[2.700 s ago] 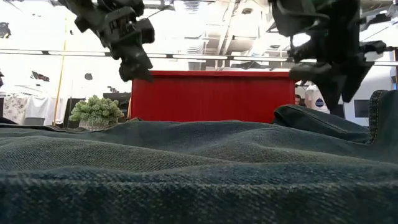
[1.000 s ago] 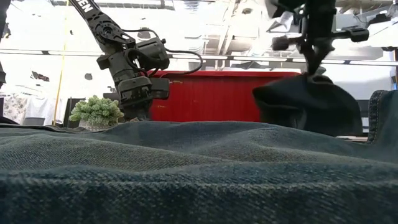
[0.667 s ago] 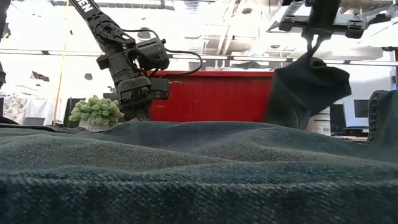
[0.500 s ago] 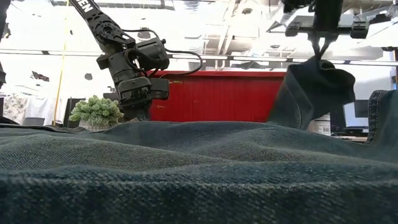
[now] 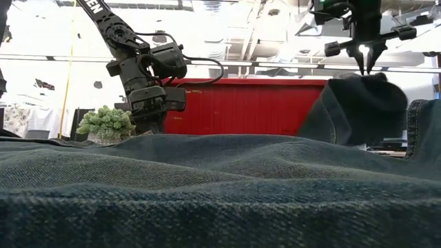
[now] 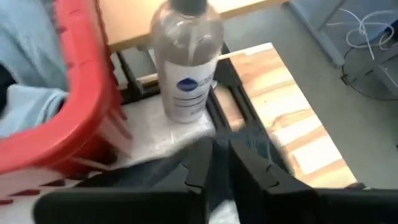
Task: Fold Laundry from Bin
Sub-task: Fold the black pants
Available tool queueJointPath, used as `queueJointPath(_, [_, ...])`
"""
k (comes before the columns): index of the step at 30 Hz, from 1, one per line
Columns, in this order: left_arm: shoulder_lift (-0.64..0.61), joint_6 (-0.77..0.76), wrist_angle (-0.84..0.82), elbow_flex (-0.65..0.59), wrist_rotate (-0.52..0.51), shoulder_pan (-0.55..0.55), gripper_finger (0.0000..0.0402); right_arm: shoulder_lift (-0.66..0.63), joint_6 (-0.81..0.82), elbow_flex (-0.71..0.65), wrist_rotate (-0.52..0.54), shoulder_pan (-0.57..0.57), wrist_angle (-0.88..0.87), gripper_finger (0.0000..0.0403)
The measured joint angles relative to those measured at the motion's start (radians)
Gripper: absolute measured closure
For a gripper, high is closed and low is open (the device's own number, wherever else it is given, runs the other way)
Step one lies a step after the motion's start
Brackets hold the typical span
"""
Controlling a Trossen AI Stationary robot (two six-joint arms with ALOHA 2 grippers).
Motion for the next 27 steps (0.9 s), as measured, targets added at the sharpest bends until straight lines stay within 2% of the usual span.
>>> queueJointPath(9, [0.0, -0.005, 0.0, 0.0, -0.004, 0.0, 0.0218, -0.128, -0.025, 0.0, 0.025, 0.007, 0.024, 0.0245])
queueJointPath(11, [0.0, -0.006, 0.0, 0.0, -0.005, 0.0, 0.0218, -0.161, -0.046, 0.0, 0.023, 0.028, 0.086, 0.0237])
queueJointPath(15, [0.0, -0.02, 0.001, 0.0, -0.006, 0.0, 0.0218, -0.18, -0.267, 0.0, -0.06, 0.141, 0.318, 0.0231])
queueJointPath(18, [0.0, -0.031, 0.002, 0.0, -0.007, 0.0, 0.0218, -0.122, -0.319, 0.001, -0.114, 0.257, 0.41, 0.0231])
queueJointPath(20, [0.0, -0.032, 0.003, 0.0, -0.007, 0.0, 0.0218, -0.058, -0.252, 0.0, -0.108, 0.356, 0.386, 0.0234])
queueJointPath(22, [0.0, -0.04, 0.003, 0.0, -0.007, 0.0, 0.0218, 0.015, -0.109, -0.002, -0.083, 0.453, 0.318, 0.0237])
queueJointPath(25, [0.0, -0.043, 0.003, 0.0, -0.007, 0.0, 0.0218, 0.113, 0.202, -0.002, -0.051, 0.595, 0.183, 0.0238])
queueJointPath(27, [0.0, -0.047, 0.003, 0.0, -0.006, 0.0, 0.0218, 0.174, 0.427, -0.002, 0.007, 0.686, 0.126, 0.0233])
